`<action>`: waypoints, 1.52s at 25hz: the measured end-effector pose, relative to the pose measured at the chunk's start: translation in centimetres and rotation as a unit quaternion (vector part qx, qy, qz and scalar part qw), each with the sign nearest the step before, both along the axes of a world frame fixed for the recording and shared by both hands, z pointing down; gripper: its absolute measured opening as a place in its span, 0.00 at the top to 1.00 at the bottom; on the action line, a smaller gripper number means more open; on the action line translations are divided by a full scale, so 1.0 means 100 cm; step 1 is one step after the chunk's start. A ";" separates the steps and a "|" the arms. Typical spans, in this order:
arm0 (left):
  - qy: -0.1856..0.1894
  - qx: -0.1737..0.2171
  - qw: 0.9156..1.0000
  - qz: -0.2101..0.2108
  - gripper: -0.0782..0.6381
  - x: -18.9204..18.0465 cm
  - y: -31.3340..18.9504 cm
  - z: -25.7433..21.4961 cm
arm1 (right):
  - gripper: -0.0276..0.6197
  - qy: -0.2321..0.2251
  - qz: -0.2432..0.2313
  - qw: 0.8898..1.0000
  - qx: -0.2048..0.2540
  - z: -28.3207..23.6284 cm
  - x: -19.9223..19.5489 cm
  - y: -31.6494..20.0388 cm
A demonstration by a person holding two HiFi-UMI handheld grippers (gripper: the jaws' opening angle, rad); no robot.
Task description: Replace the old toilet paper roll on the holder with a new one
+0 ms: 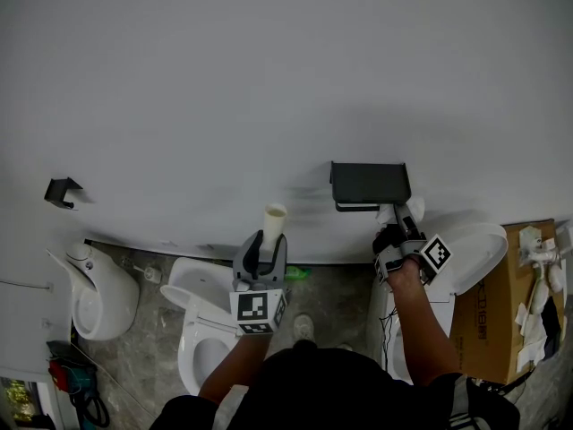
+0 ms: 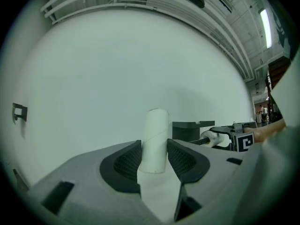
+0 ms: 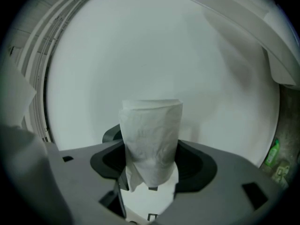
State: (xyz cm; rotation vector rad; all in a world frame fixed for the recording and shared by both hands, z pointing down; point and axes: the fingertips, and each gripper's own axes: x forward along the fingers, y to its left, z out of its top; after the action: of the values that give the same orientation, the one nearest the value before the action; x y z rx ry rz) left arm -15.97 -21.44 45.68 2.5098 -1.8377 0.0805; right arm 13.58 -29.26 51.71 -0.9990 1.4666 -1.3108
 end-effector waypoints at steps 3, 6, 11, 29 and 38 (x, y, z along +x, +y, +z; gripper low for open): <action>0.002 -0.003 1.000 -0.001 0.65 -0.001 0.000 0.000 | 0.51 0.000 -0.011 1.000 0.004 -0.003 -0.015 0.000; 0.002 -0.002 1.000 -0.002 0.65 0.001 0.001 0.001 | 0.51 -0.002 -0.025 1.000 0.003 -0.001 -0.031 0.001; 0.004 -0.002 1.000 -0.006 0.65 -0.002 0.001 0.000 | 0.51 -0.001 -0.045 0.999 -0.001 0.001 -0.053 0.004; 0.014 -0.009 1.000 -0.015 0.65 -0.006 0.006 0.004 | 0.51 -0.005 -0.080 0.997 0.007 0.005 -0.088 0.005; 0.016 -0.011 1.000 -0.002 0.65 0.003 -0.001 0.004 | 0.48 0.010 -0.070 0.997 0.017 0.008 -0.082 0.015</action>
State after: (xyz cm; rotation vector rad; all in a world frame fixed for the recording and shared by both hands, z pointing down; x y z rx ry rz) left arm -15.69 -21.56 46.09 2.4769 -1.8203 0.0608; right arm 5.42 -27.81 52.54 -0.9042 1.5922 -1.3739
